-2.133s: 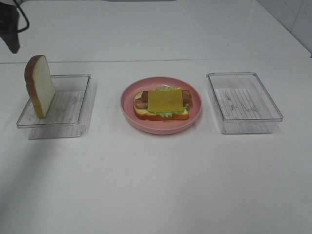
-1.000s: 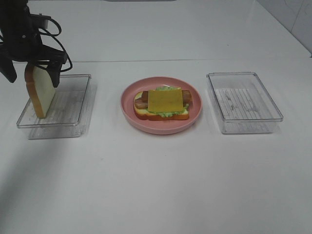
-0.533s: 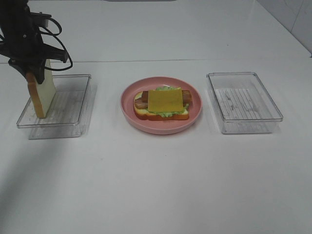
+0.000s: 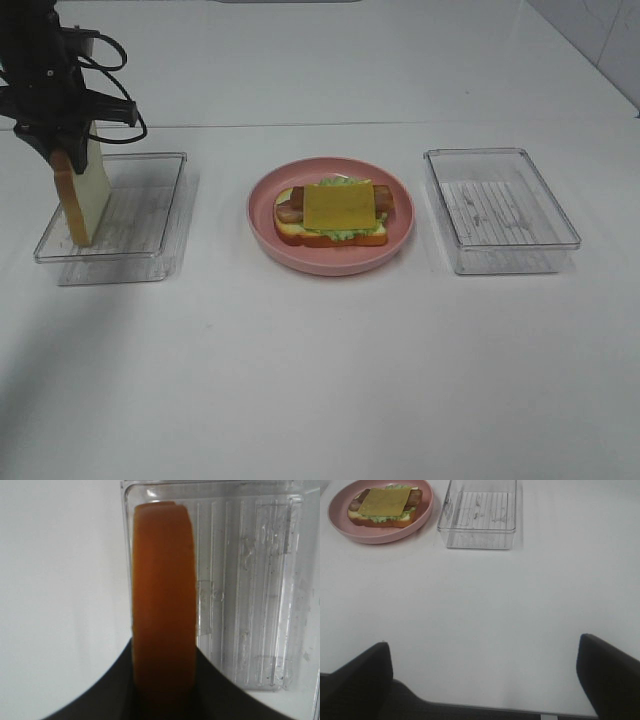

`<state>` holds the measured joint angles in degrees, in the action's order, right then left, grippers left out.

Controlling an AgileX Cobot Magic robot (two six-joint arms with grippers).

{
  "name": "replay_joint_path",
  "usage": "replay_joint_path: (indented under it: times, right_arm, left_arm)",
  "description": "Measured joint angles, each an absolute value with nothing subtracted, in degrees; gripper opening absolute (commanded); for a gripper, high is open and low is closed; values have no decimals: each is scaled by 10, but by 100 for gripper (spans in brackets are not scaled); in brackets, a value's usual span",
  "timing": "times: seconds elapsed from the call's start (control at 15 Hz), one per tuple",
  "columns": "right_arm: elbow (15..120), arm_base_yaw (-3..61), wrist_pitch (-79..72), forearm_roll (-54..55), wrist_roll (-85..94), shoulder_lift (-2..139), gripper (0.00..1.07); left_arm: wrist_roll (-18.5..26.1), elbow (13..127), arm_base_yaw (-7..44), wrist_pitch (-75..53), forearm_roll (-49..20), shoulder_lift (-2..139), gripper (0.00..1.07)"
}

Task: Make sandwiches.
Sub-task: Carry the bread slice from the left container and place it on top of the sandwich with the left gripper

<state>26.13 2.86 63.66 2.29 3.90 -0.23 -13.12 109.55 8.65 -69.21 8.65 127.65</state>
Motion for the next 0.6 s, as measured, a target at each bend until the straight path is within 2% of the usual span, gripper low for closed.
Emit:
replay_joint_path:
  times: [0.27, 0.4, 0.47, 0.53, 0.6]
  right_arm:
    - [261, 29, 637, 23, 39, -2, 96]
    - [261, 29, 637, 23, 39, -2, 96]
    - [261, 29, 637, 23, 39, -2, 96]
    - [261, 29, 637, 23, 39, -2, 96]
    - [261, 29, 637, 23, 39, -2, 96]
  left_arm:
    - [-152, 1095, 87, -694, 89, 1214, 0]
    - [-152, 1095, 87, -694, 62, 1165, 0]
    - [-152, 1095, 87, -693, 36, 1153, 0]
    - [-143, 1095, 87, -674, -33, 1149, 0]
    - [-133, 1095, 87, -664, -67, 1152, 0]
